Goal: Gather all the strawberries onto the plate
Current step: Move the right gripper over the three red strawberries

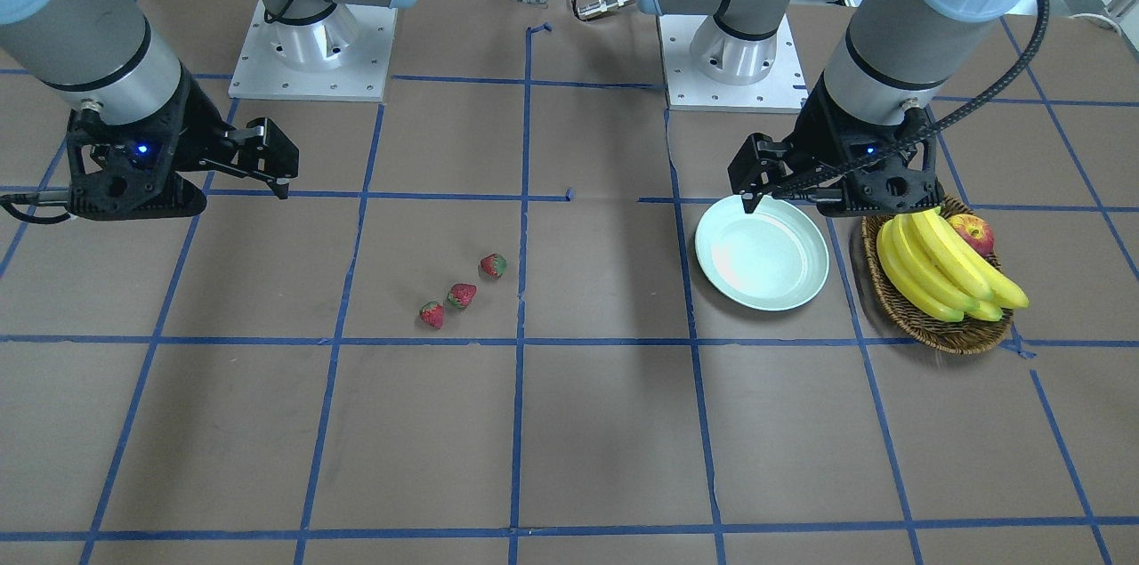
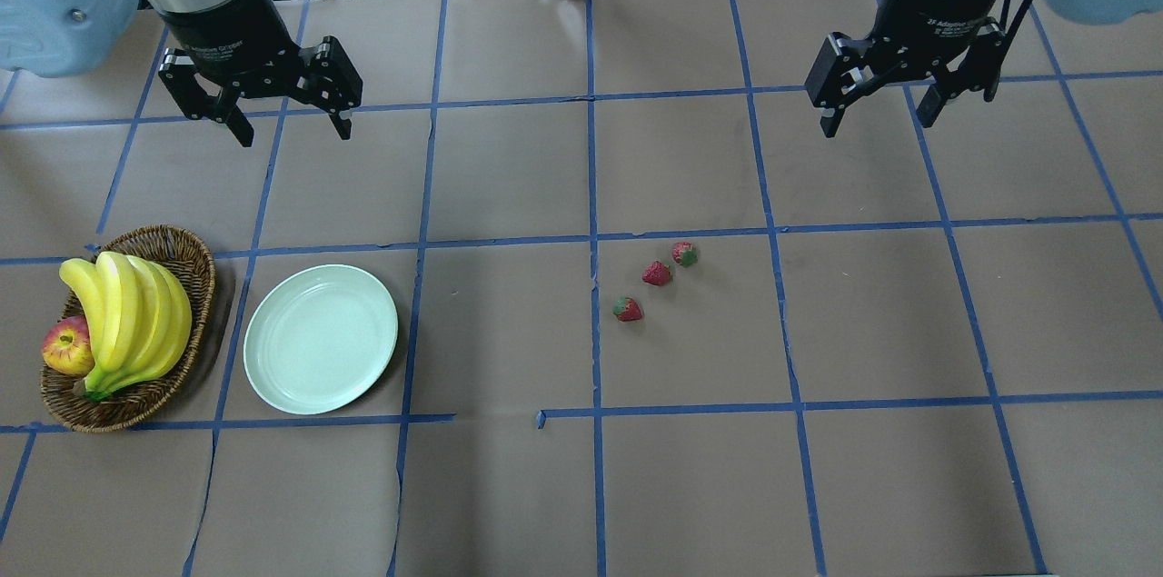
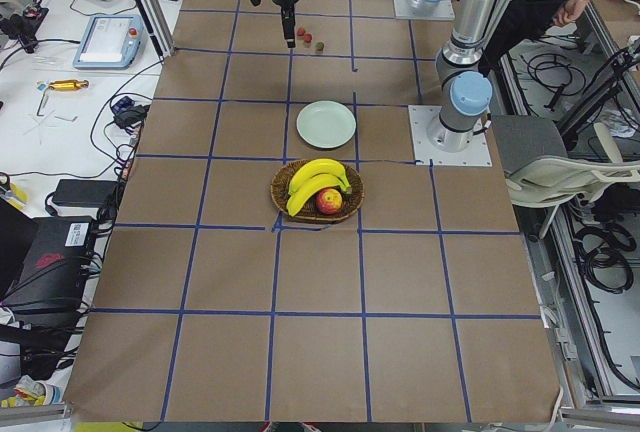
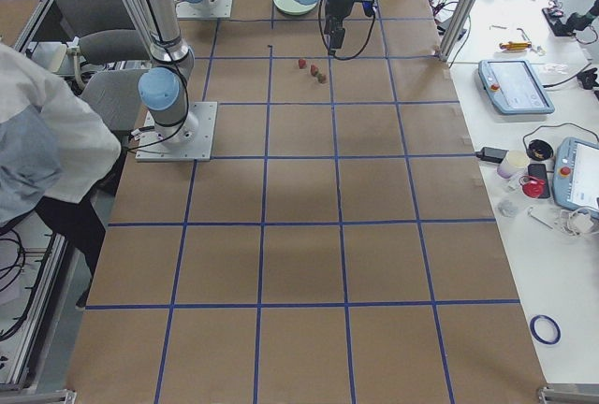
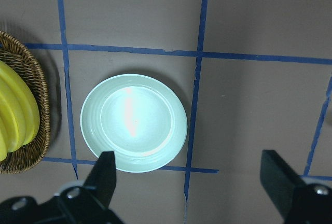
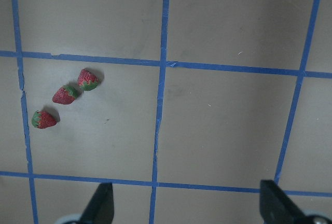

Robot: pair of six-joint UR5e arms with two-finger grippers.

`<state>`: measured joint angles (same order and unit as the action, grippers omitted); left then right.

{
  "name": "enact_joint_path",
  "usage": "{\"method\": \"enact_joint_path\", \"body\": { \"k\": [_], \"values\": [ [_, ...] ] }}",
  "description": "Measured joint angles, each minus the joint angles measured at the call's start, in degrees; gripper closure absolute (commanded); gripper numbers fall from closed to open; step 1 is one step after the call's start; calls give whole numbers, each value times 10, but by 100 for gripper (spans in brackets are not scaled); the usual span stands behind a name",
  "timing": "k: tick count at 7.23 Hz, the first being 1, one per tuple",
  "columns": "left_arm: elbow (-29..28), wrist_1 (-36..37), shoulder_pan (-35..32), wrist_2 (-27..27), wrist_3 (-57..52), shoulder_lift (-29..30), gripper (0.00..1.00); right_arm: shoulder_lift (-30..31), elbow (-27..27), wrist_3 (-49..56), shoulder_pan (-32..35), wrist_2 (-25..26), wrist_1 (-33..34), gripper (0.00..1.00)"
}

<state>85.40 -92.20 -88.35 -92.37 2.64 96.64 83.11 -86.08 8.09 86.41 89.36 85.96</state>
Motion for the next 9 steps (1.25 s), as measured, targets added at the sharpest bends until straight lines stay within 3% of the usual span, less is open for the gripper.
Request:
{"method": "enact_joint_path", "body": {
  "k": [3, 9],
  "values": [
    [1, -10, -1, 0, 1, -2, 0, -17, -36, 8, 20, -23, 73, 0],
    [5, -13, -1, 8, 9, -2, 0, -119, -128, 13, 85, -28, 259, 0]
  ]
}}
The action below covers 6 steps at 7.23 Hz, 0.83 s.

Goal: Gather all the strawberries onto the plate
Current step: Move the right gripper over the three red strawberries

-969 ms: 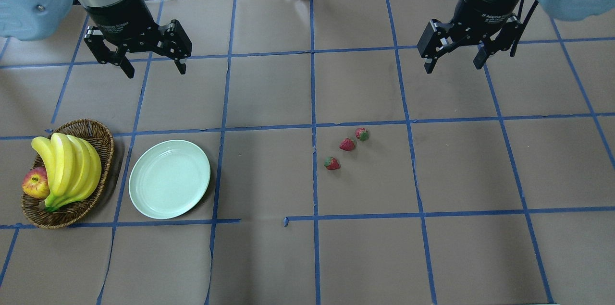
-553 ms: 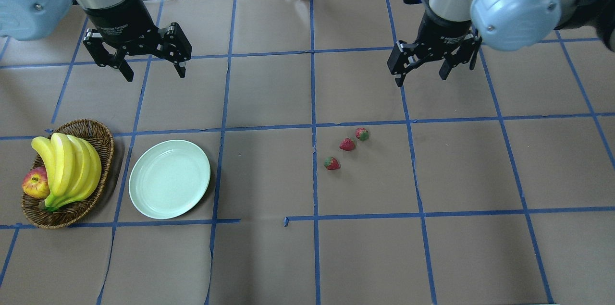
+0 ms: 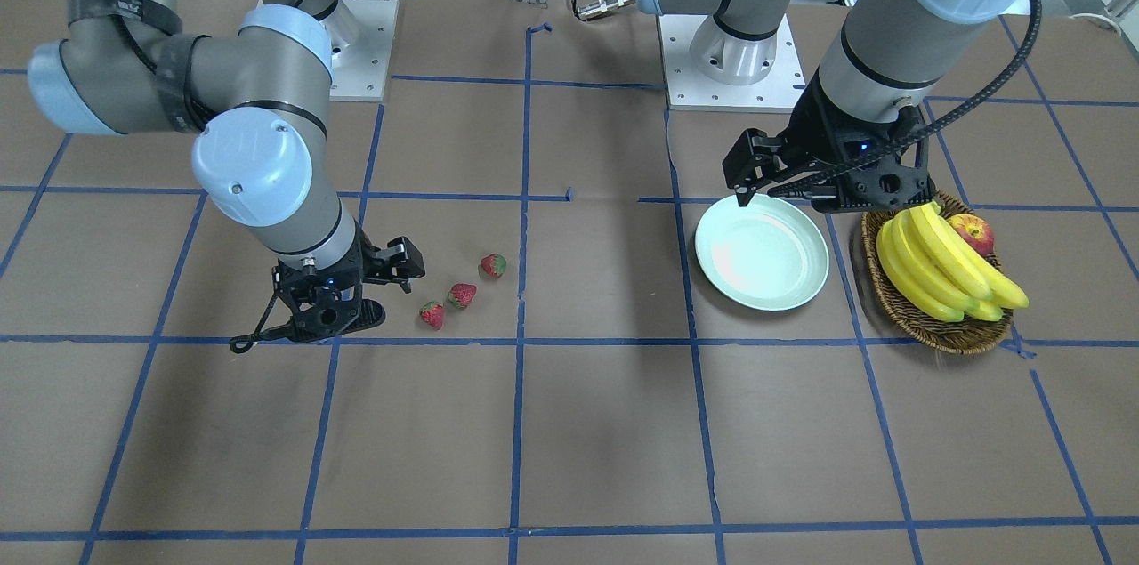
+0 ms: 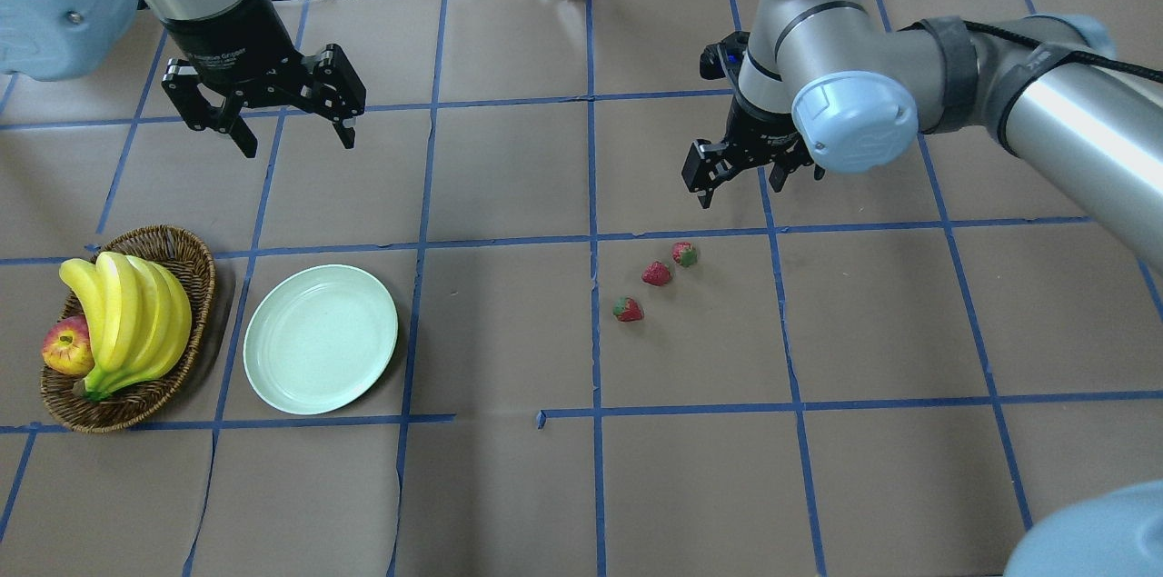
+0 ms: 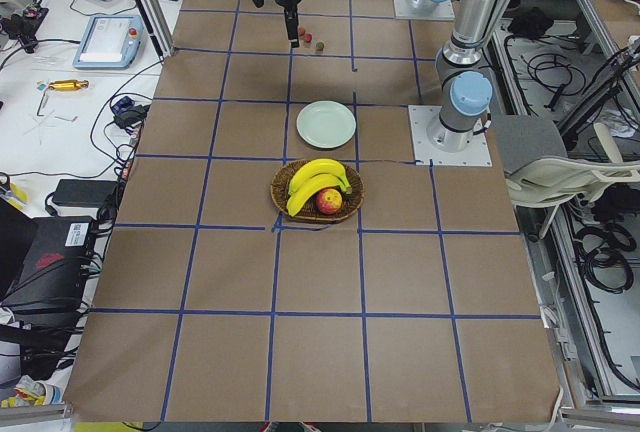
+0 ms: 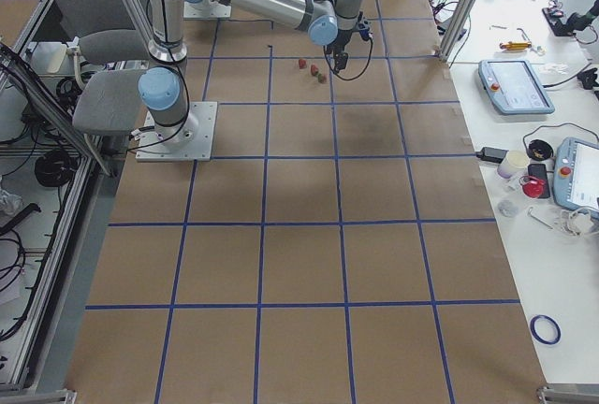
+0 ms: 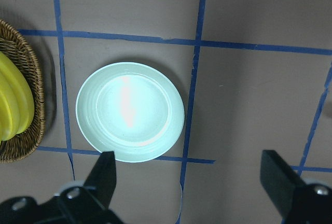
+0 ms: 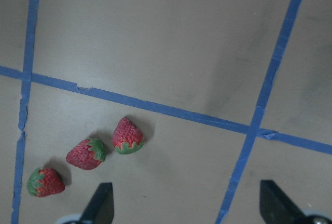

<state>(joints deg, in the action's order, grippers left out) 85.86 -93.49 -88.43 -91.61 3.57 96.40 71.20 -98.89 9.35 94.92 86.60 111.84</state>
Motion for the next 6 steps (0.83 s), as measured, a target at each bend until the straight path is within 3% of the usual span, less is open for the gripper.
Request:
{"method": "enact_joint_path", "body": {
  "k": [3, 6],
  "values": [
    [9, 2, -2, 0, -1, 1, 0, -36, -24, -4, 20, -6, 54, 0],
    [3, 21, -2, -2, -9, 2, 0, -10, -26, -33, 34, 3, 56, 0]
  ]
}}
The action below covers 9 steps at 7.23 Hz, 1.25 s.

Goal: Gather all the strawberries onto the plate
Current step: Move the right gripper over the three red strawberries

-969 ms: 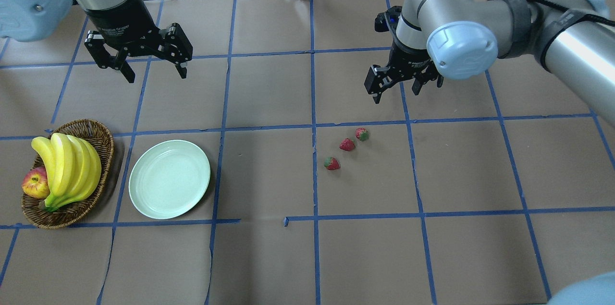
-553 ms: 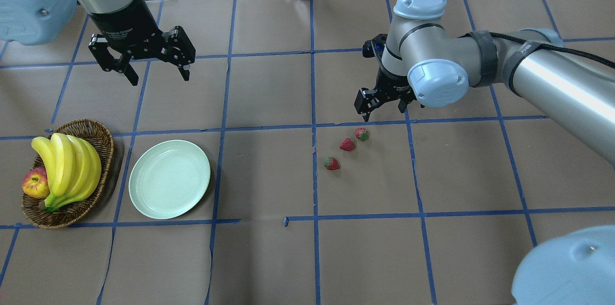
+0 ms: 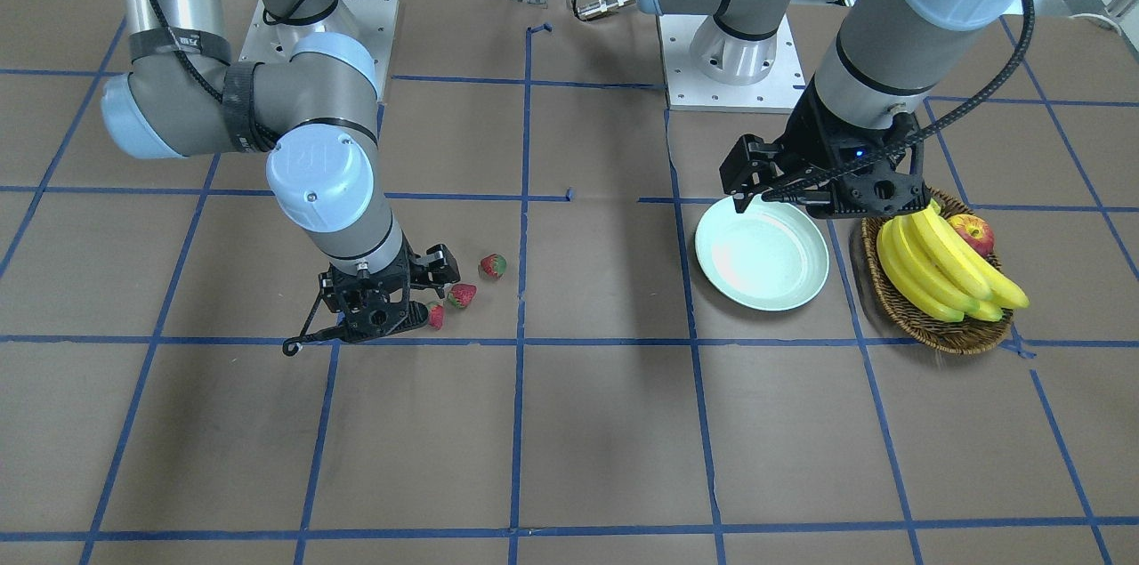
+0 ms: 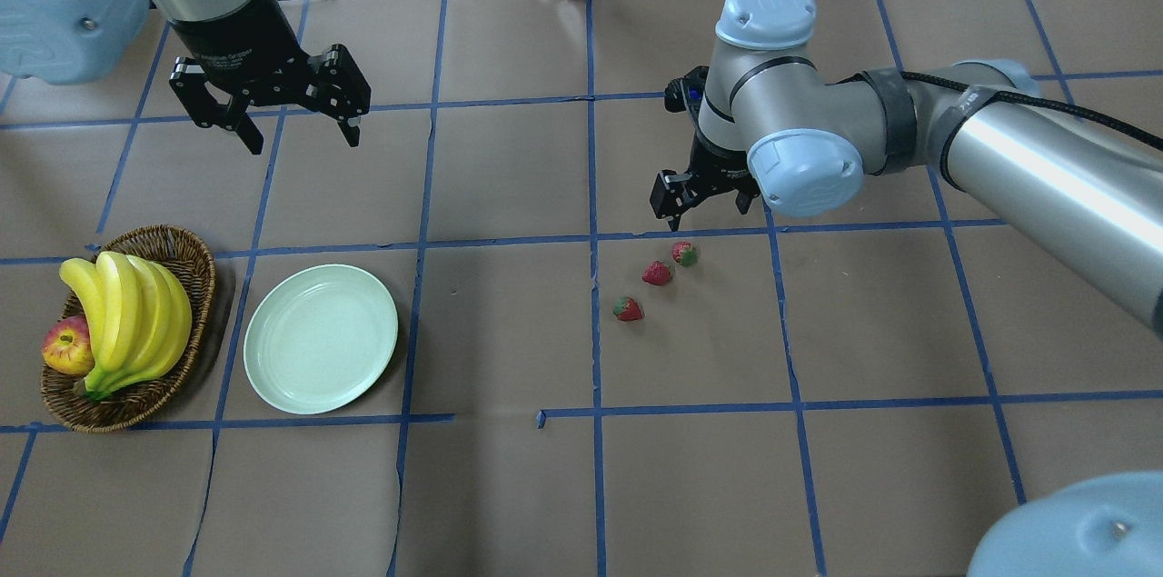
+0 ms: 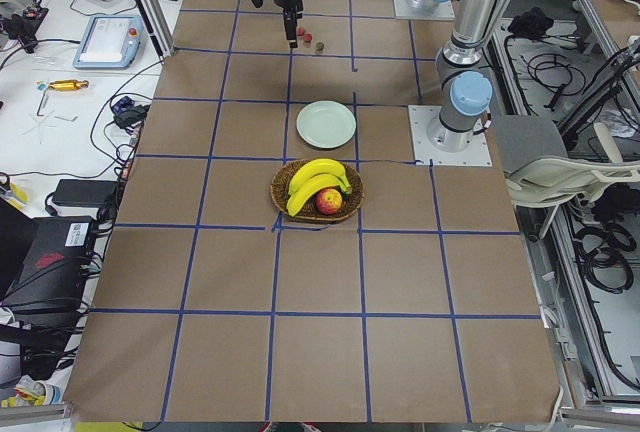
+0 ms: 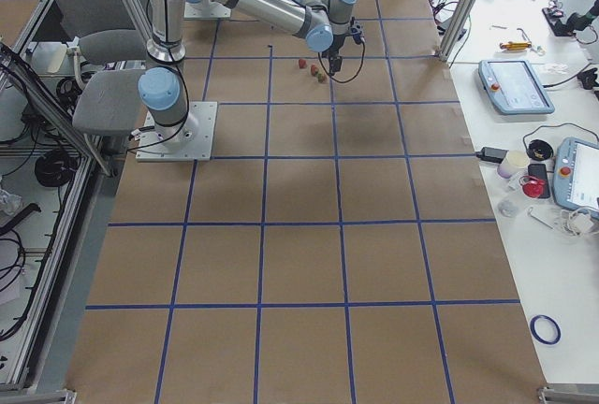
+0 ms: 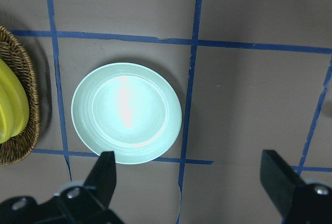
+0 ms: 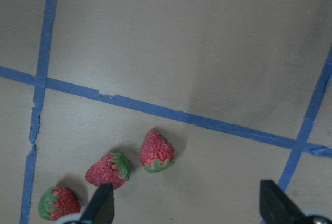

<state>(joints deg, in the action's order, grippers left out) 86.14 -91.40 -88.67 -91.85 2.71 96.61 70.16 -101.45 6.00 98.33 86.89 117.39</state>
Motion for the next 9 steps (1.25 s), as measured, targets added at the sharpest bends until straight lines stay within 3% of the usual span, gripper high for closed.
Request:
{"method": "enact_joint_path", "body": {
  "k": [9],
  "values": [
    [10, 41, 5, 1, -2, 17, 0, 6, -14, -2, 1, 8, 3, 0]
  ]
}}
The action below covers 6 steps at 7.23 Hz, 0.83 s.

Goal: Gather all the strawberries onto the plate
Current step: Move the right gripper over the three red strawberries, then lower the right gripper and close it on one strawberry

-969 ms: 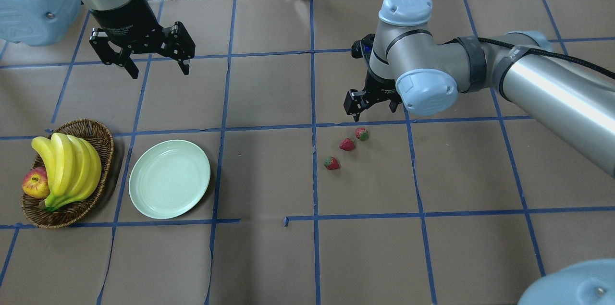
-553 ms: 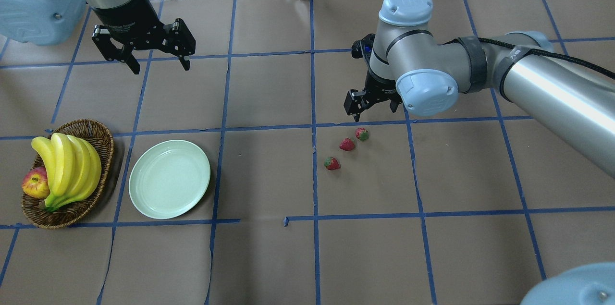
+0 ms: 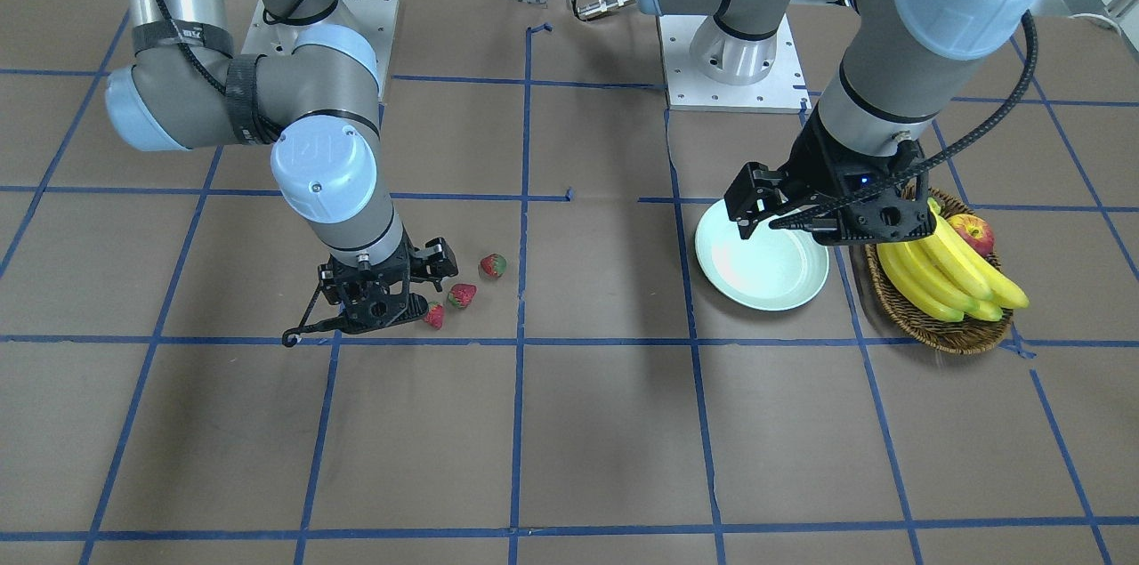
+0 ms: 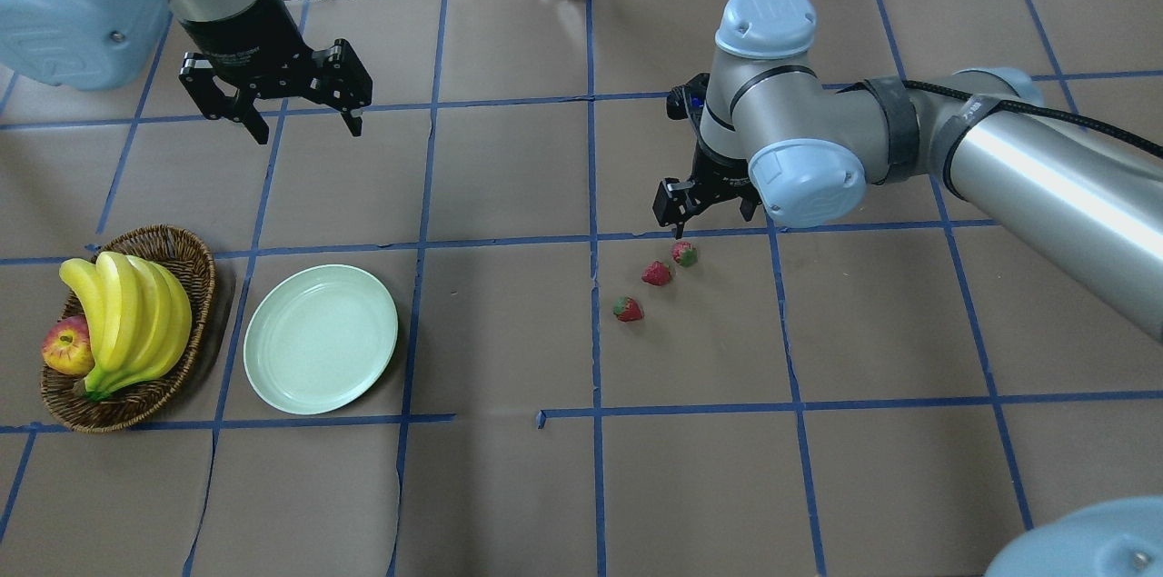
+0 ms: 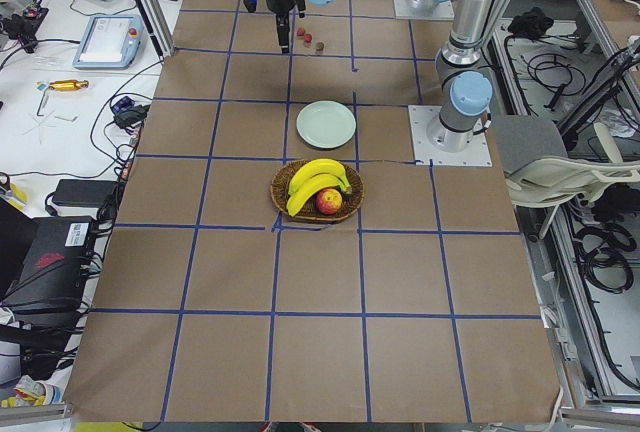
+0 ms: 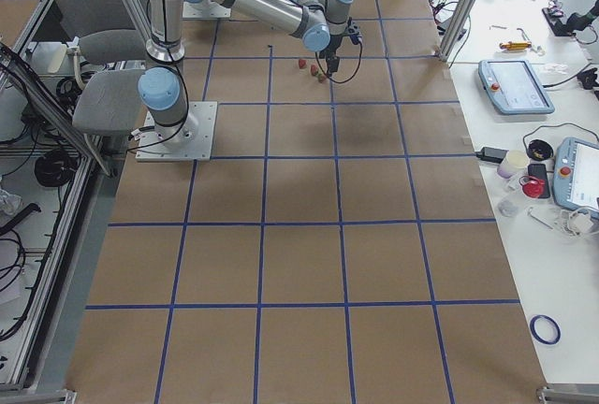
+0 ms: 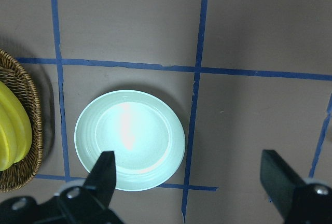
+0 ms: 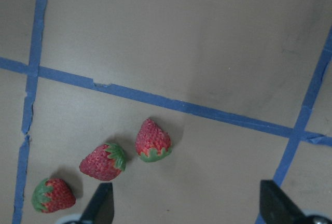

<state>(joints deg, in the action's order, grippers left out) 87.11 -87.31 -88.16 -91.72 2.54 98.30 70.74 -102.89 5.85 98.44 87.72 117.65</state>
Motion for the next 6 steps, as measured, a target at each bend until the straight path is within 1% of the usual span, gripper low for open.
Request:
{"method": "enact_joint_path", "body": {
  "k": [3, 4, 6],
  "values": [
    [3, 0, -2, 2, 2, 8, 0, 1, -2, -3, 1, -3, -3, 0],
    [5, 13, -4, 12, 4, 8, 0, 1, -2, 1, 1, -2, -4, 0],
    [26, 33, -4, 22, 1, 14, 0, -4, -2, 8, 1, -3, -5, 0]
  ]
}}
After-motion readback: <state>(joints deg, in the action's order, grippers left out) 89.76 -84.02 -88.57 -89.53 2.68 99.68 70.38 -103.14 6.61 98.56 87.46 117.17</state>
